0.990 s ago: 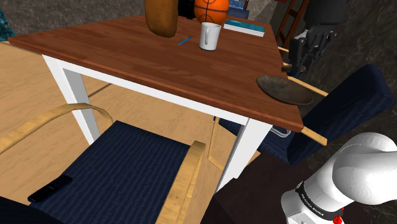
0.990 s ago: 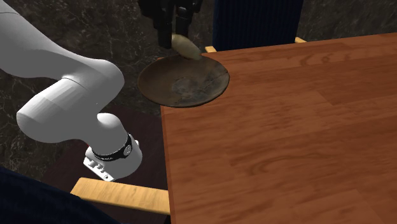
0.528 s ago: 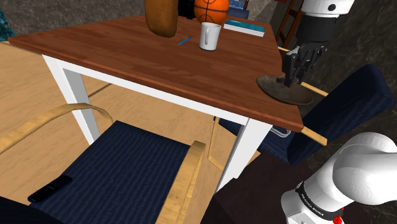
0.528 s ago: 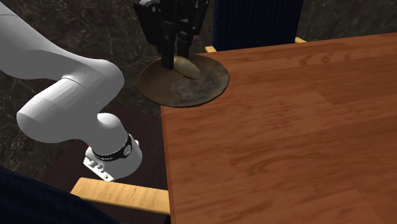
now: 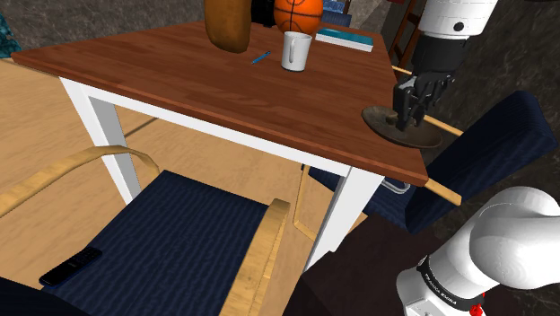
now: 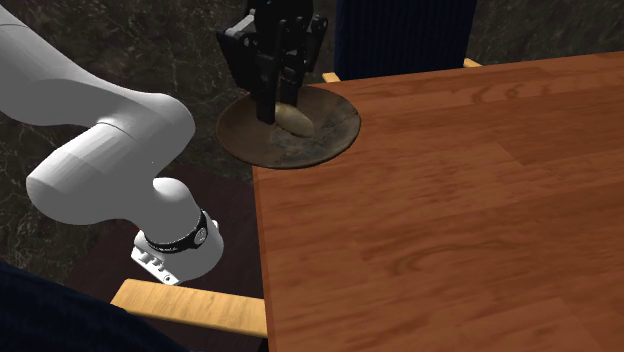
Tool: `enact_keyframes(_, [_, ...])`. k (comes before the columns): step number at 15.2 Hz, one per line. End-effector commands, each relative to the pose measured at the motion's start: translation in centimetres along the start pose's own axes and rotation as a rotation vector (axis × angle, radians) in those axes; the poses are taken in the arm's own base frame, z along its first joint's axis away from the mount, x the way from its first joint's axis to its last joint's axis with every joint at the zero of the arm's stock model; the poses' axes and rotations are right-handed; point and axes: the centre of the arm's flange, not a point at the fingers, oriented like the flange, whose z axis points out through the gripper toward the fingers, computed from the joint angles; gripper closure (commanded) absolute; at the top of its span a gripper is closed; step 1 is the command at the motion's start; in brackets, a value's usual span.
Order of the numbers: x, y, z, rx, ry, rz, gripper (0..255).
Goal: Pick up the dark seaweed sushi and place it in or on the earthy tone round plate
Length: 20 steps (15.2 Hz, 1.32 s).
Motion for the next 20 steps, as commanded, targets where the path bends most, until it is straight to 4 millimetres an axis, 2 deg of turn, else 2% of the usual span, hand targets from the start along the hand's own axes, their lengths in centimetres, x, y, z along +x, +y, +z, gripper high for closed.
enact_keyframes(1, [0.0, 0.0, 0.0, 0.0, 0.0, 0.0, 255])
enact_keyframes(2, [0.0, 0.0, 0.0, 0.0, 0.0, 0.0, 255])
enact_keyframes(3, [0.0, 0.0, 0.0, 0.0, 0.0, 0.0, 0])
enact_keyframes(8, [0.0, 0.0, 0.0, 0.0, 0.0, 0.0, 0])
enact_keyframes(12, [0.0, 0.0, -5.0, 0.0, 0.0, 0.0, 0])
enact_keyframes(20, [0.0, 0.0, -5.0, 0.0, 0.0, 0.0, 0])
